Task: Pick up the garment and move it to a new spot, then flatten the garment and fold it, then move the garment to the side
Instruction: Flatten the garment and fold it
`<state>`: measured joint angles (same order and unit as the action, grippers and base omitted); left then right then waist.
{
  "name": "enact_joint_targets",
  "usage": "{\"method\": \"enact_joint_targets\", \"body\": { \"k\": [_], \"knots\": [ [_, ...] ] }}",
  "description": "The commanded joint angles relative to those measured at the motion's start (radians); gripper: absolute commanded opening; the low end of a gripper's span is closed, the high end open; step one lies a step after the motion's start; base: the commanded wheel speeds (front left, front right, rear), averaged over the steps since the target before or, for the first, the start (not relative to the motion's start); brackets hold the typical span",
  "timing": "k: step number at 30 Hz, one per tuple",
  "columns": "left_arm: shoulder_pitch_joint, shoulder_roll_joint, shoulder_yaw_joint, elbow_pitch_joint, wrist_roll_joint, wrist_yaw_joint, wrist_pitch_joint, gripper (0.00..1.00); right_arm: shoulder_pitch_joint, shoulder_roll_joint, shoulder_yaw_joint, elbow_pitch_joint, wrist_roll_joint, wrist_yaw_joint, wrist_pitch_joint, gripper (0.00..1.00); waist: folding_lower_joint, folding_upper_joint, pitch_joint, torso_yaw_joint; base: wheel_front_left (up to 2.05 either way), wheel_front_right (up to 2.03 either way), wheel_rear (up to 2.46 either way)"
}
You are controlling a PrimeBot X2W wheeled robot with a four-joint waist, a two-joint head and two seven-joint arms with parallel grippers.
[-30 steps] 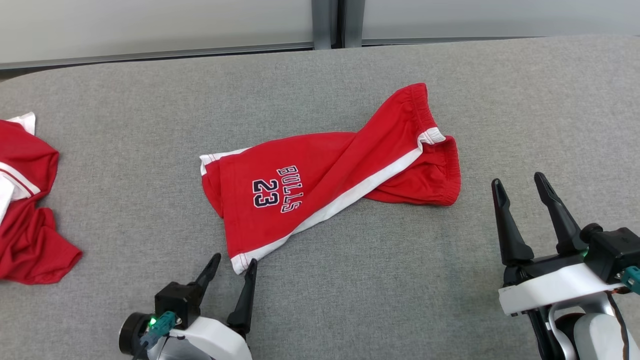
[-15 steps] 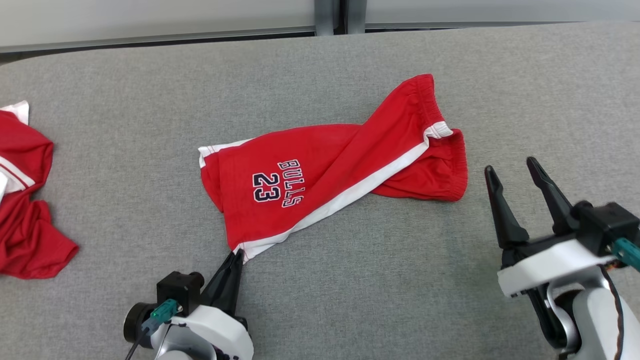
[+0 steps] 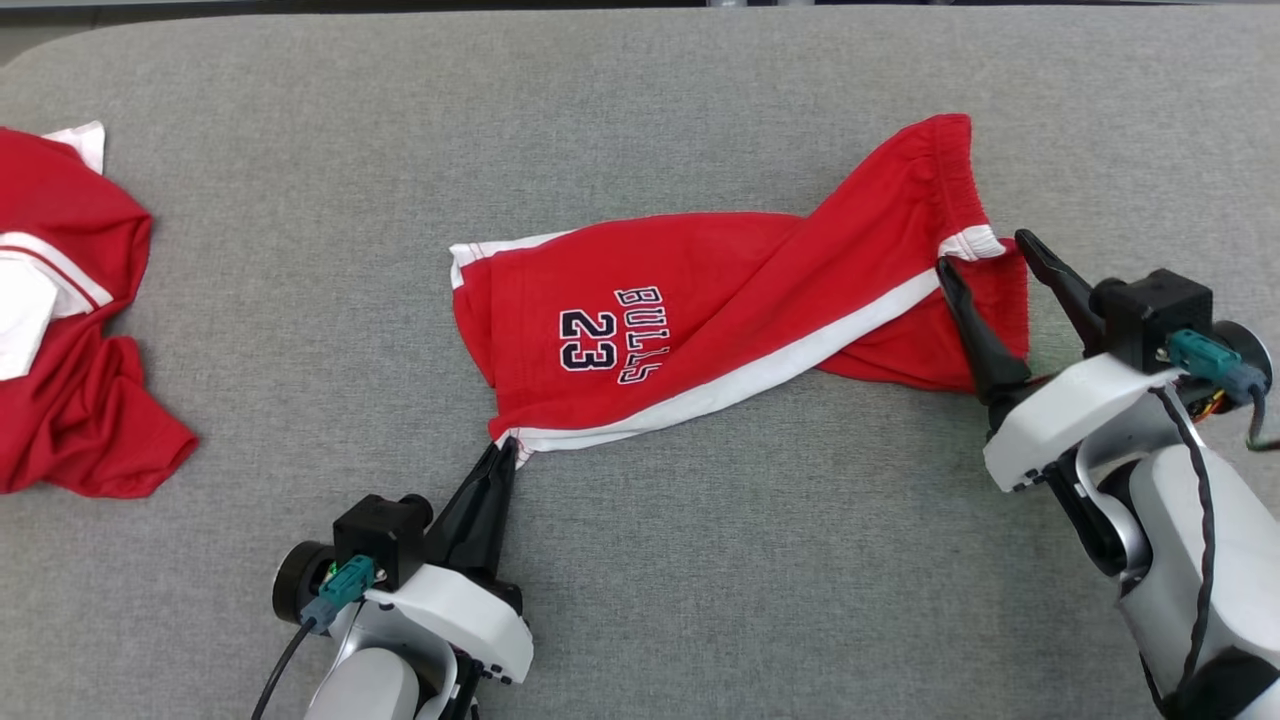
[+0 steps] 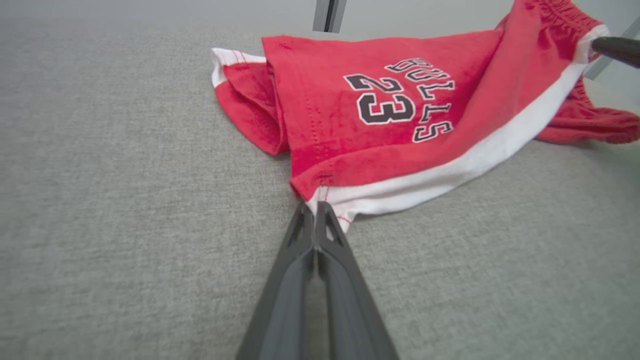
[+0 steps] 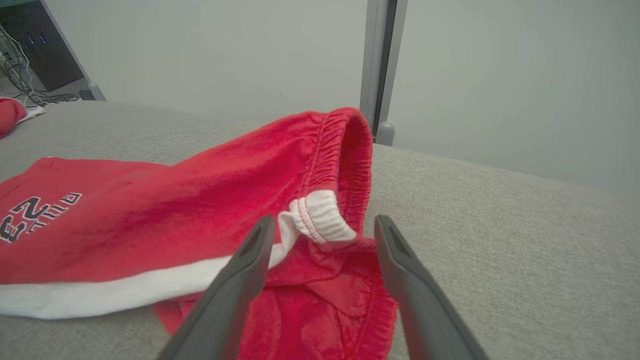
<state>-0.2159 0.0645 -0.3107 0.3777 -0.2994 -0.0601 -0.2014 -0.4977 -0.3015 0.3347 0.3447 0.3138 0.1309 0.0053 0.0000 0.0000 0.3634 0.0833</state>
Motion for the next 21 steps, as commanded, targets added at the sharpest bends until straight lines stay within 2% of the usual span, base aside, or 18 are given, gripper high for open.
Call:
{"method": "enact_joint_targets", "body": {
  "k": [1, 3, 4, 5, 6, 14, 21],
  "knots": [
    [-0.017, 0.005, 0.001, 0.007, -0.003, 0.005, -0.004, 0.0, -0.014, -0.007, 0.007, 0.009, 0.006, 0.0, 0.001, 1.0, 0.0, 0.0, 0.005, 0.005, 0.0, 0.0, 0.0],
    [-0.023, 0.005, 0.0, 0.01, -0.005, 0.008, -0.012, 0.0, -0.038, -0.012, 0.023, 0.038, 0.02, 0.0, -0.008, 1.0, 0.0, 0.0, 0.006, 0.01, 0.0, 0.0, 0.0],
    [-0.023, 0.005, 0.0, 0.009, -0.006, 0.008, -0.016, 0.0, -0.046, -0.015, 0.032, 0.05, 0.026, 0.0, -0.007, 0.71, 0.0, 0.0, 0.006, 0.011, 0.0, 0.0, 0.0],
    [-0.024, 0.004, 0.0, 0.007, -0.006, 0.009, -0.02, 0.0, -0.053, -0.018, 0.04, 0.06, 0.032, 0.0, -0.009, 0.3, 0.0, 0.0, 0.007, 0.013, 0.0, 0.0, 0.0],
    [-0.026, 0.004, 0.0, 0.005, -0.005, 0.011, -0.023, 0.0, -0.058, -0.02, 0.05, 0.067, 0.042, 0.0, -0.01, 0.0, 0.0, 0.0, 0.007, 0.013, 0.0, 0.0, 0.0],
    [-0.042, 0.026, 0.039, -0.097, 0.002, 0.029, -0.055, 0.0, -0.045, -0.02, 0.052, 0.038, 0.084, 0.0, -0.075, 0.0, 0.0, 0.0, -0.01, -0.006, 0.0, 0.0, 0.0],
    [-0.09, 0.064, 0.095, -0.306, 0.03, 0.054, -0.062, 0.0, 0.013, -0.005, -0.035, -0.11, 0.089, 0.0, -0.13, 0.0, 0.0, 0.0, -0.06, -0.028, 0.0, 0.0, 0.0]
  ]
}}
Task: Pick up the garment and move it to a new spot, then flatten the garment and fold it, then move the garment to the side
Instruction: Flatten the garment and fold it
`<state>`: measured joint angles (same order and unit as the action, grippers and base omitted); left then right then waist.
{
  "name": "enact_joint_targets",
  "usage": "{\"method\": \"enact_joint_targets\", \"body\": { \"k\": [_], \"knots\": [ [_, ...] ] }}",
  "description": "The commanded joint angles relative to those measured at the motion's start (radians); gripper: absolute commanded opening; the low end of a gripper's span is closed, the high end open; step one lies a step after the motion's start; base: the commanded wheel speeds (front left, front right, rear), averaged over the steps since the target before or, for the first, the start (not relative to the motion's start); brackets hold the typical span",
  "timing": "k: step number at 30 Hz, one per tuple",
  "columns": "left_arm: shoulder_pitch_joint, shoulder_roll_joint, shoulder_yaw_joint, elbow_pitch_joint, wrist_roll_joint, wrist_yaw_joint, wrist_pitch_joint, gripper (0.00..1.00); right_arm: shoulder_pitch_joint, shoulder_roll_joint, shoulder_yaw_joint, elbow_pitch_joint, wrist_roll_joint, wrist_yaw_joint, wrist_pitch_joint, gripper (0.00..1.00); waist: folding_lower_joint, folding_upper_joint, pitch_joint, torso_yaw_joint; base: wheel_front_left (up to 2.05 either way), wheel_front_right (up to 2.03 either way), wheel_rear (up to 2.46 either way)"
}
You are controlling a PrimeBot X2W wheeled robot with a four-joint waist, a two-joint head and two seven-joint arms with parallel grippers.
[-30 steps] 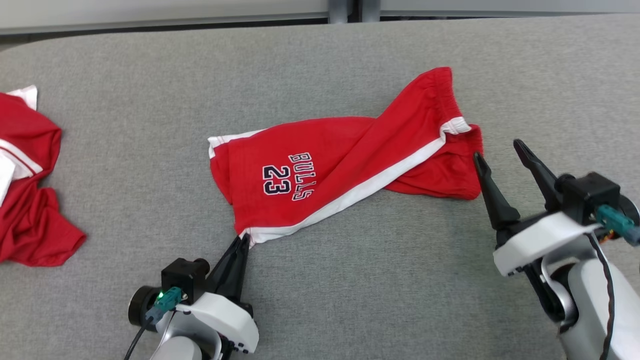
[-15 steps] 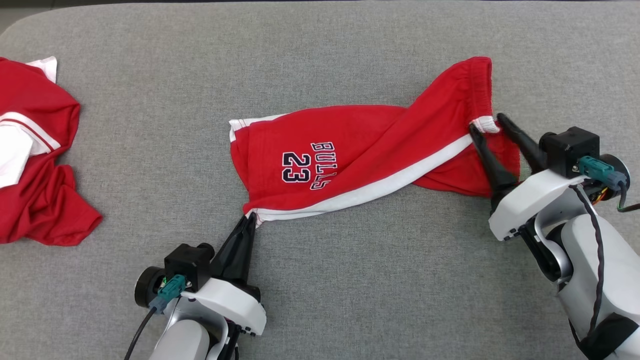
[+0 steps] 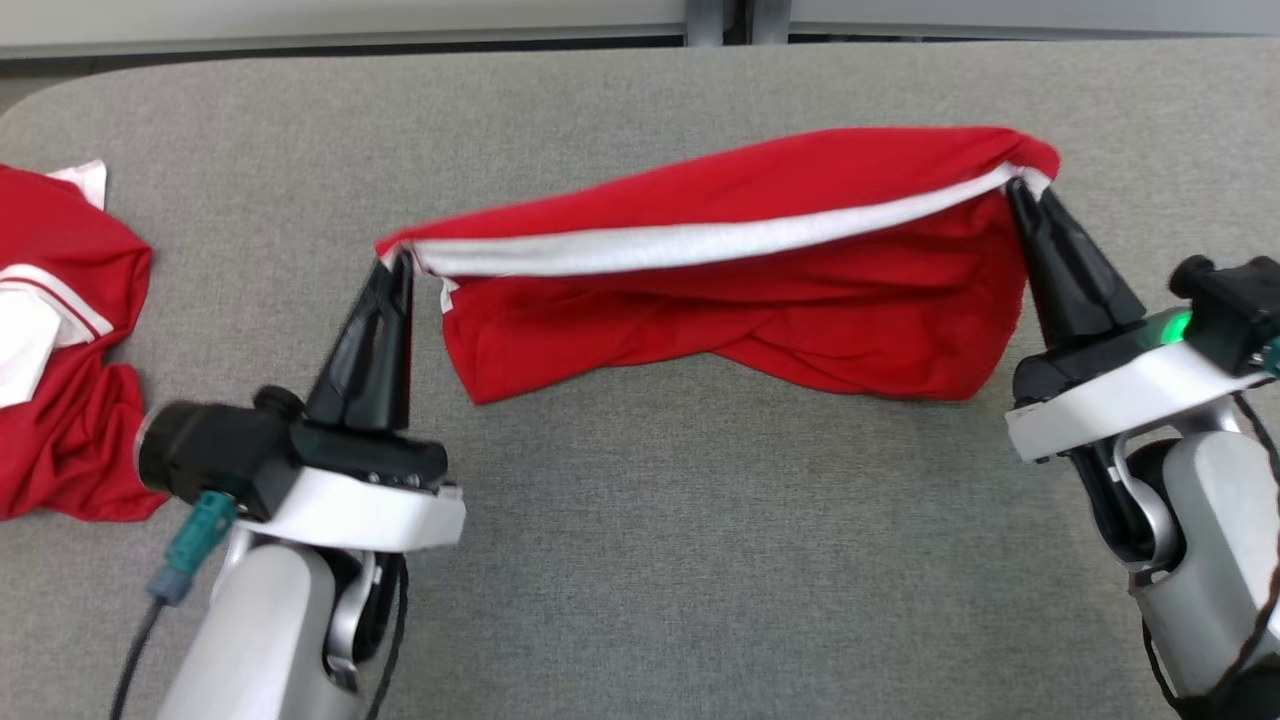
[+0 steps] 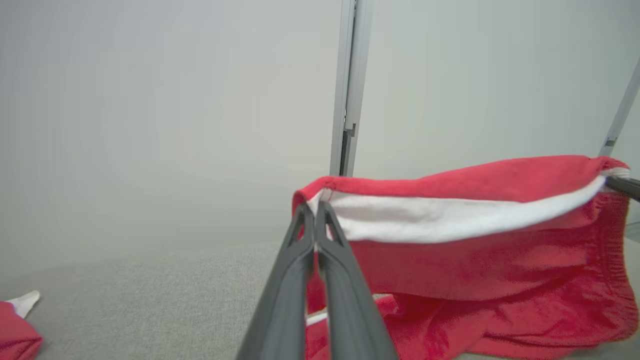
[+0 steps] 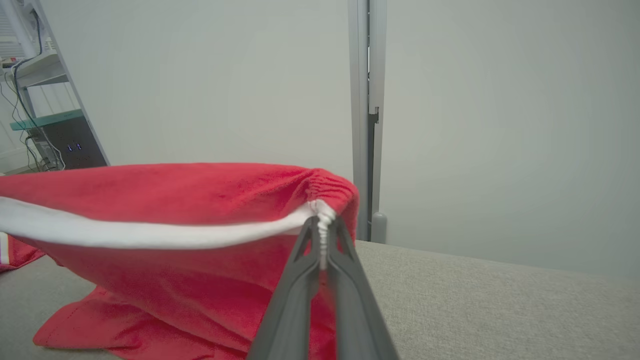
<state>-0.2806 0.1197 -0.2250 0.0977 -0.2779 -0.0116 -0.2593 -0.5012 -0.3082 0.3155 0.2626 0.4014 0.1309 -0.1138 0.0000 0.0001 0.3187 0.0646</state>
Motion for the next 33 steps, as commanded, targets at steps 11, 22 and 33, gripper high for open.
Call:
{"method": "enact_joint_targets", "body": {
  "k": [11, 22, 33],
  "knots": [
    [-0.124, 0.049, 0.043, -0.271, 0.045, 0.033, 0.023, 0.0, 0.129, 0.049, -0.144, -0.338, -0.005, 0.0, 0.018, 0.0, 0.0, -0.0001, -0.093, -0.065, 0.0, 0.0, 0.0],
    [-0.206, 0.053, 0.03, -0.369, 0.004, 0.022, 0.125, 0.0, 0.203, 0.089, -0.214, -0.493, -0.026, 0.0, 0.105, 0.0, 0.0, -0.0001, -0.126, -0.107, 0.0, 0.0, 0.0],
    [-0.592, 0.019, 0.044, -0.026, -0.053, -0.039, 0.098, 0.0, -0.134, 0.075, -0.197, -0.308, 0.005, 0.0, 0.084, 0.0, 0.0, -0.0001, 0.017, -0.096, 0.0, 0.0, 0.0]
  ]
}}
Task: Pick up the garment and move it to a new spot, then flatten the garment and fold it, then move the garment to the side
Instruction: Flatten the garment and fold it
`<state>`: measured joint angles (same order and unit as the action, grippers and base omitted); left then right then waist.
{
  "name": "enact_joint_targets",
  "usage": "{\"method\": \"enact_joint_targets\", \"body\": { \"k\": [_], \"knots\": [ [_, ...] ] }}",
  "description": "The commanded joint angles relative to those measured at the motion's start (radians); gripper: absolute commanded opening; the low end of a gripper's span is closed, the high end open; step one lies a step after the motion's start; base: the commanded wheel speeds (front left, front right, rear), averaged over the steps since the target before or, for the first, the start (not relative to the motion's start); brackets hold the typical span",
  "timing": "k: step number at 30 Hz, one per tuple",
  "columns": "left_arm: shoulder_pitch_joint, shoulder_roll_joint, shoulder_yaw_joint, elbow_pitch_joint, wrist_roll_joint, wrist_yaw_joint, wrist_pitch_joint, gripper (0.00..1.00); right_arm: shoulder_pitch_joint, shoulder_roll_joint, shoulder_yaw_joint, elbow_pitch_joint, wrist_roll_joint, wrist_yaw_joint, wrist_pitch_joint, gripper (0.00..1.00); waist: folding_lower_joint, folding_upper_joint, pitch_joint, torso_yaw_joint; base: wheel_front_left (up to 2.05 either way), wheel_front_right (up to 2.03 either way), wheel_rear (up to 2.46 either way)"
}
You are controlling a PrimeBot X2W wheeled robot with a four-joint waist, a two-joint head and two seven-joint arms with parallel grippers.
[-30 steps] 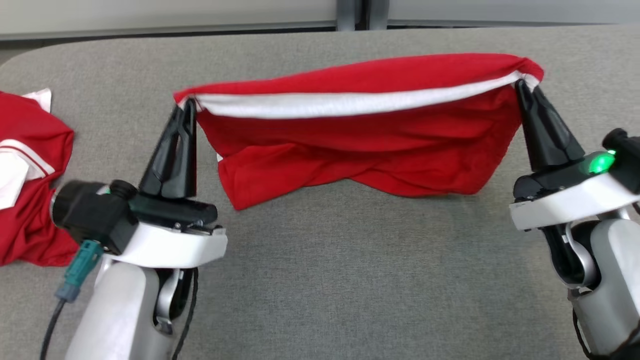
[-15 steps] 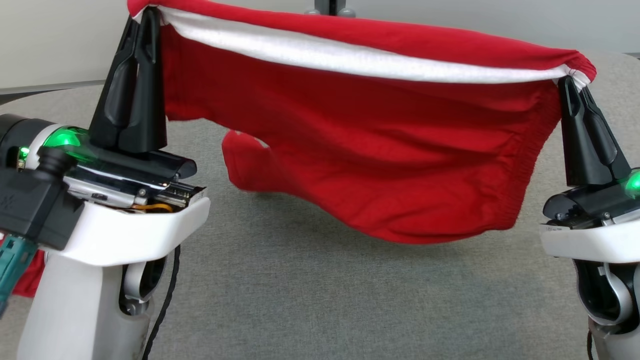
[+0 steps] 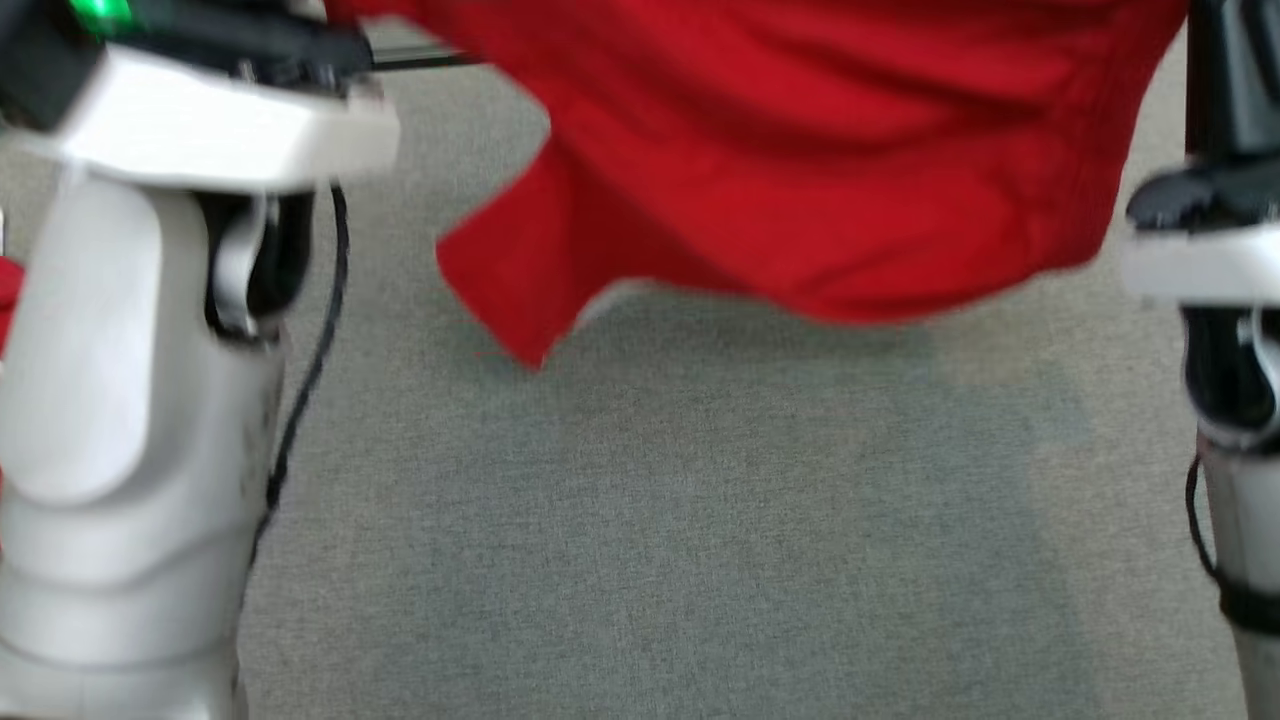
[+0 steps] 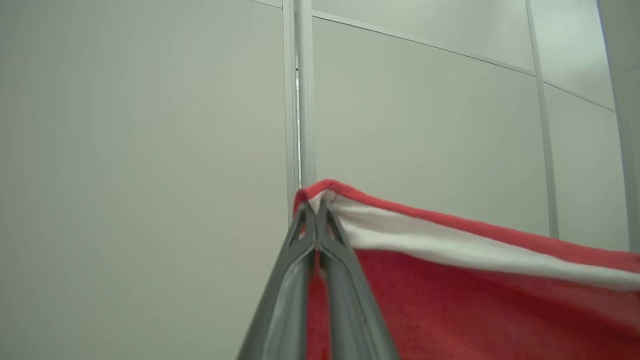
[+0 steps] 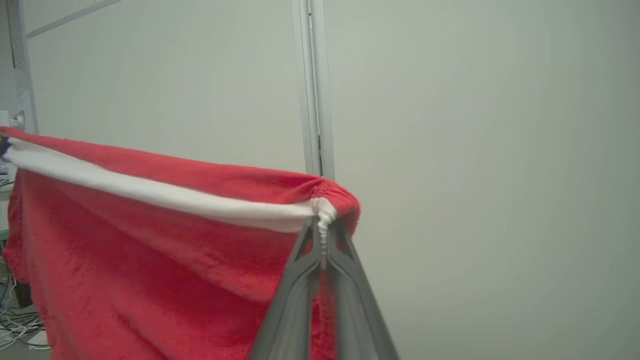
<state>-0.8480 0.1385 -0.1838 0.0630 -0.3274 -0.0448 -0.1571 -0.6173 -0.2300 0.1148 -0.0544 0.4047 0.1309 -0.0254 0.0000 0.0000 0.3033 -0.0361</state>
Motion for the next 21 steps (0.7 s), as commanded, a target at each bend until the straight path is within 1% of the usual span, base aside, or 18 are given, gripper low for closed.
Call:
{"method": "enact_joint_targets", "body": {
  "k": [1, 6, 11, 14, 17, 19, 21],
  "knots": [
    [-0.075, 0.001, 0.004, 0.054, 0.002, -0.008, -0.013, 0.0, -0.071, -0.008, 0.012, 0.04, -0.001, 0.0, -0.013, 0.0, 0.0, 0.0, 0.047, 0.005, 0.0, 0.0, 0.0],
    [-0.302, -0.015, 0.016, 0.297, 0.0, -0.02, -0.062, 0.0, -0.319, 0.011, 0.062, 0.24, 0.023, 0.0, -0.063, 0.0, 0.0, 0.0, 0.103, 0.007, 0.0, 0.0, 0.0],
    [-0.429, -0.032, 0.0, 0.575, 0.012, -0.035, -0.092, 0.0, -0.5, 0.05, 0.147, 0.508, 0.025, 0.0, -0.147, 0.0, 0.0, 0.0, 0.124, 0.011, 0.0, 0.0, 0.0],
    [-0.444, -0.044, -0.009, 0.719, 0.013, -0.041, -0.103, 0.0, -0.563, 0.076, 0.2, 0.664, 0.031, 0.0, -0.194, 0.0, 0.0, 0.0, 0.136, 0.015, 0.0, 0.0, 0.0],
    [-0.416, -0.062, -0.015, 0.824, 0.005, -0.048, -0.108, 0.0, -0.589, 0.097, 0.244, 0.803, 0.037, 0.0, -0.222, 0.0, 0.0, 0.0, 0.151, 0.024, 0.0, 0.0, 0.0],
    [-0.377, -0.071, -0.007, 0.868, -0.01, -0.053, -0.108, 0.0, -0.582, 0.111, 0.273, 0.867, 0.049, 0.0, -0.234, 0.0, 0.0, 0.0, 0.159, 0.028, 0.0, 0.0, 0.0],
    [-0.36, -0.072, -0.005, 0.879, -0.006, -0.054, -0.108, 0.0, -0.569, 0.114, 0.289, 0.89, 0.054, 0.0, -0.235, 0.0, 0.0, 0.0, 0.161, 0.029, 0.0, 0.0, 0.0]
  ]
}}
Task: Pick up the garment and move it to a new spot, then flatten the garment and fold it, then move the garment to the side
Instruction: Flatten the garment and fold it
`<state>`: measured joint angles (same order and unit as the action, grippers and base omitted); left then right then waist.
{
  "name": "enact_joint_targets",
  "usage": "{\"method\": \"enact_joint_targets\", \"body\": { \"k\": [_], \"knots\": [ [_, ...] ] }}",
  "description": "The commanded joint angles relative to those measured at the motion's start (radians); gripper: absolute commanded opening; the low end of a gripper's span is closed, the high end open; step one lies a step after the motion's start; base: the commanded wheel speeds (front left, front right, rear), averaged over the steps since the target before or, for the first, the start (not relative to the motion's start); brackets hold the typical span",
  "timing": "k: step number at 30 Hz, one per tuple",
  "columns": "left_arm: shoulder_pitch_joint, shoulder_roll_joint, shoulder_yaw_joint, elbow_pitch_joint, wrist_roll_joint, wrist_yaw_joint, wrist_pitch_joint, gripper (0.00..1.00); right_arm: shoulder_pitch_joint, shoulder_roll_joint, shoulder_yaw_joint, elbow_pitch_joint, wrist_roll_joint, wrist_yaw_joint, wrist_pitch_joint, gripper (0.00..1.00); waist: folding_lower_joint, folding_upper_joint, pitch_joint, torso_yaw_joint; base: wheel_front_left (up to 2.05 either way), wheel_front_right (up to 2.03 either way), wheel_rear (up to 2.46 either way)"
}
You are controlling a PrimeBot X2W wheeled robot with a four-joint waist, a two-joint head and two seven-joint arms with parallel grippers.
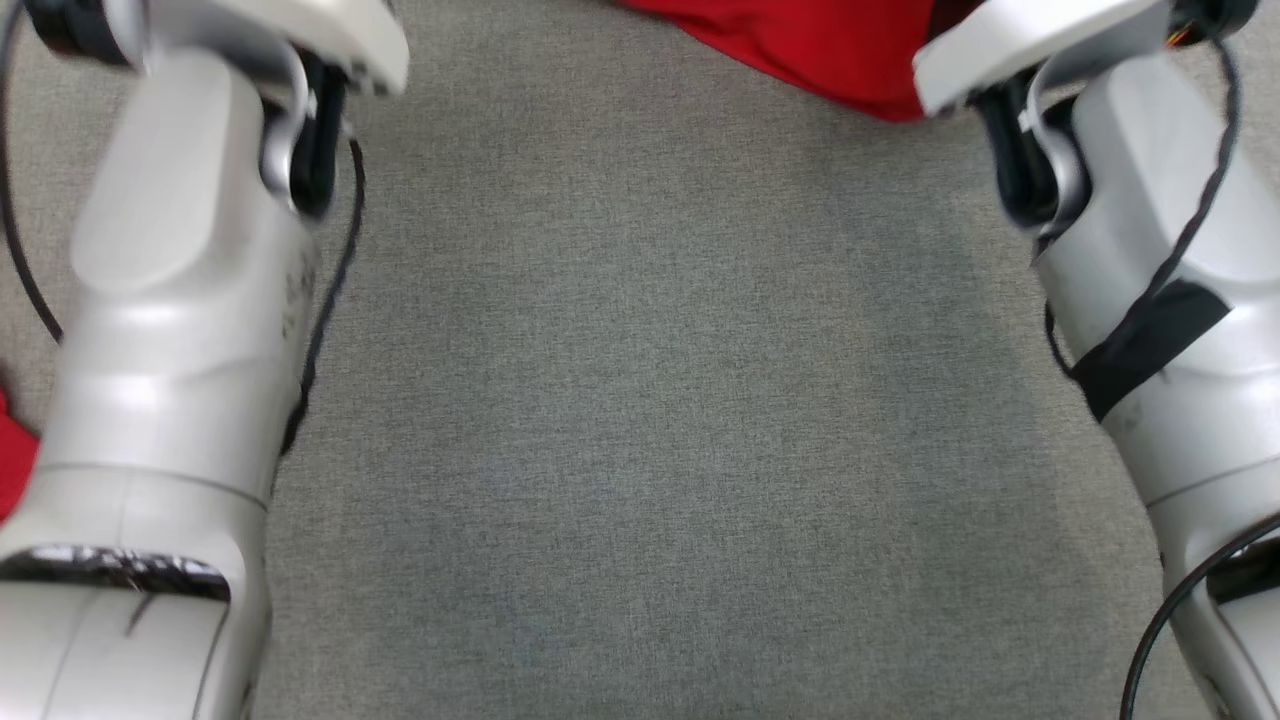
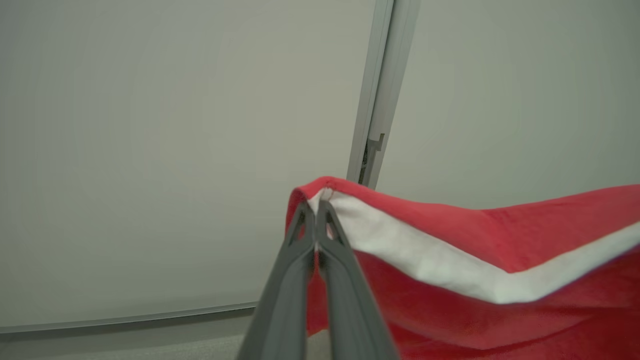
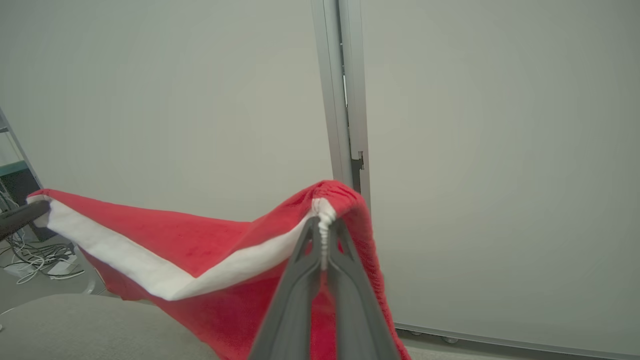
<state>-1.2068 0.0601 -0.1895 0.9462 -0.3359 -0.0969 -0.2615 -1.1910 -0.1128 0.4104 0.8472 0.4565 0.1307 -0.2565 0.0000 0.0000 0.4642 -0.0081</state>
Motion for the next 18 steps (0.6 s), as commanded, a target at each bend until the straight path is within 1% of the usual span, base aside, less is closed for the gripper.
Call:
{"method": "enact_joint_targets", "body": {
  "k": [1, 3, 7, 12, 18],
  "knots": [
    [0.021, 0.004, 0.007, 0.004, -0.005, -0.004, -0.004, 0.0, 0.02, -0.002, 0.007, 0.01, 0.012, 0.0, -0.007, 0.0, 0.0, 0.0, 0.002, 0.001, 0.0, 0.0, 0.0],
    [0.06, 0.0, 0.025, 0.004, -0.017, -0.008, -0.004, 0.0, 0.049, -0.002, 0.027, 0.017, 0.024, 0.0, -0.01, 0.0, 0.0, 0.0, 0.006, 0.002, 0.0, 0.0, 0.0],
    [0.178, -0.003, 0.051, -0.021, -0.025, -0.015, -0.005, 0.0, 0.165, -0.012, 0.039, -0.059, 0.047, 0.0, -0.01, 0.0, 0.0, 0.0, 0.001, 0.004, 0.0, 0.0, 0.0],
    [0.37, -0.006, 0.088, -0.109, -0.035, -0.026, -0.005, 0.0, 0.377, -0.034, 0.033, -0.209, 0.064, 0.0, -0.009, 0.0, 0.0, 0.0, -0.037, 0.002, 0.0, 0.0, 0.0],
    [0.637, 0.004, 0.122, -0.236, -0.043, -0.034, -0.005, 0.0, 0.652, -0.056, 0.02, -0.41, 0.037, 0.0, -0.009, 0.0, 0.0, 0.0, -0.111, -0.006, 0.0, 0.0, 0.0]
  ]
}}
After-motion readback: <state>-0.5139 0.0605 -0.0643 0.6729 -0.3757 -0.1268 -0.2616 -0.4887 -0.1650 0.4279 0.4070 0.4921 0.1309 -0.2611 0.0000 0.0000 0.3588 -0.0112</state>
